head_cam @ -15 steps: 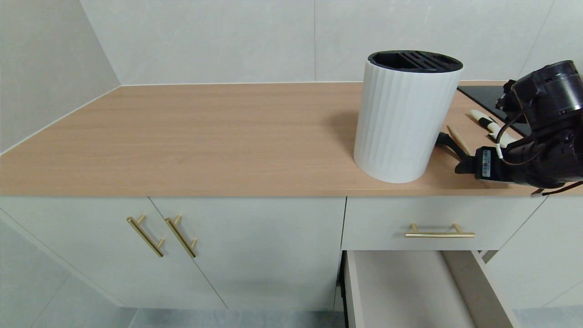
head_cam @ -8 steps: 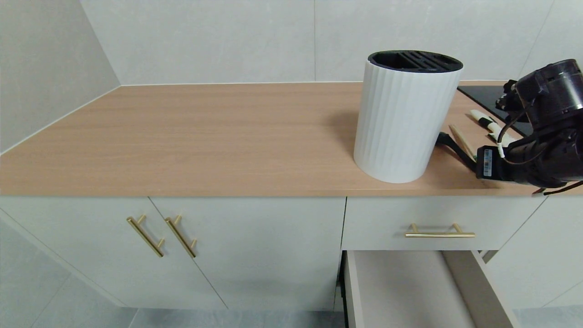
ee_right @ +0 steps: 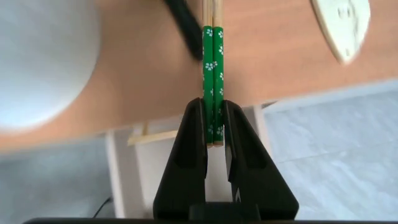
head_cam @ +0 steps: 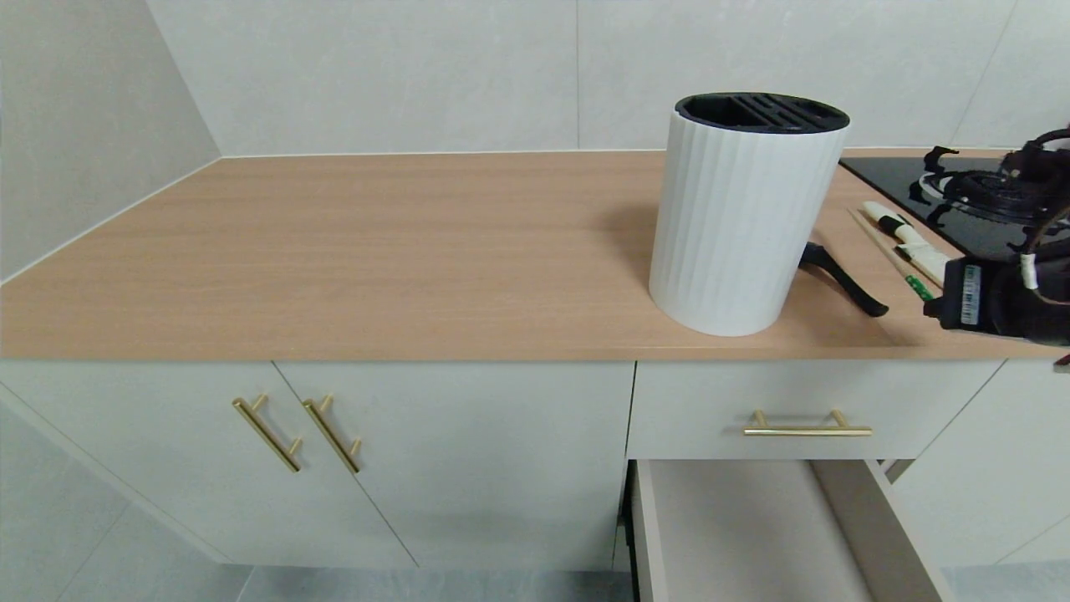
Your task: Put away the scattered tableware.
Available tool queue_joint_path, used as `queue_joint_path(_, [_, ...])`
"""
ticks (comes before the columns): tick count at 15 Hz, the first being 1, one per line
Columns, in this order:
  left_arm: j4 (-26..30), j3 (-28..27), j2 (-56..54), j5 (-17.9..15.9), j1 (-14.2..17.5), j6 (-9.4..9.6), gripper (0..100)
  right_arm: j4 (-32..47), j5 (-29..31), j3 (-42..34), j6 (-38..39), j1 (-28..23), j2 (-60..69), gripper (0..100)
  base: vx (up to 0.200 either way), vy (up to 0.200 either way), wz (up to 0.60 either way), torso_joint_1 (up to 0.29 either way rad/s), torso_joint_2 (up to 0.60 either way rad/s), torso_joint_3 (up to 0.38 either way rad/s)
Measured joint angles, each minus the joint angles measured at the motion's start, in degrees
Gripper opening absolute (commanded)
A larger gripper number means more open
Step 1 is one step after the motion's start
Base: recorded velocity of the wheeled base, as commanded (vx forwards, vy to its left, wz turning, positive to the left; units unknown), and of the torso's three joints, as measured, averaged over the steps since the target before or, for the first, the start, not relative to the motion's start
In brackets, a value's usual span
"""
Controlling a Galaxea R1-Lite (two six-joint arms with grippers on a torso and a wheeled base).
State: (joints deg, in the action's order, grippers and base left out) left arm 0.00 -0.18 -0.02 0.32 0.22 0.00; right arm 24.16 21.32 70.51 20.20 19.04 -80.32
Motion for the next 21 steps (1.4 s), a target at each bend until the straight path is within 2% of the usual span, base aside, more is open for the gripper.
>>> queue_joint_path(5, [0.0, 0.0, 0.0, 0.0, 0.02, 0.0, 100, 4.74, -6.88, -5.24, 0.05, 0.39, 15.14, 0, 0.0, 0.0, 0.0, 0.0, 0.0, 0.0])
queue_joint_path(9, [0.0, 0.0, 0.0, 0.01, 0.02, 0.0, 100, 14.75, -8.68, -5.38, -0.17, 0.46, 23.95, 0, 0.0, 0.0, 0.0, 0.0, 0.0, 0.0])
queue_joint_path(10, [0.0, 0.0, 0.0, 0.0, 0.02, 0.0, 100, 17.85, -9.4, -4.89, -0.66, 0.59, 24.93, 0, 0.0, 0.0, 0.0, 0.0, 0.0, 0.0])
queue_joint_path(13, [0.0, 0.0, 0.0, 0.0, 0.02, 0.0, 100, 25.02, -18.32, -4.64, -3.58, 1.85, 27.01, 0, 0.0, 0.0, 0.0, 0.0, 0.0, 0.0])
queue_joint_path(16, [0.0, 0.0, 0.0, 0.01, 0.02, 0.0, 100, 25.84, -23.31, -5.63, -4.14, 2.69, 27.54, 0, 0.0, 0.0, 0.0, 0.0, 0.0, 0.0])
queue_joint_path(21, [0.0, 0.0, 0.0, 0.01, 0.0, 0.0, 100, 31.87, -25.12, -7.8, -4.22, 9.51, 24.23, 0, 0.0, 0.0, 0.0, 0.0, 0.0, 0.0])
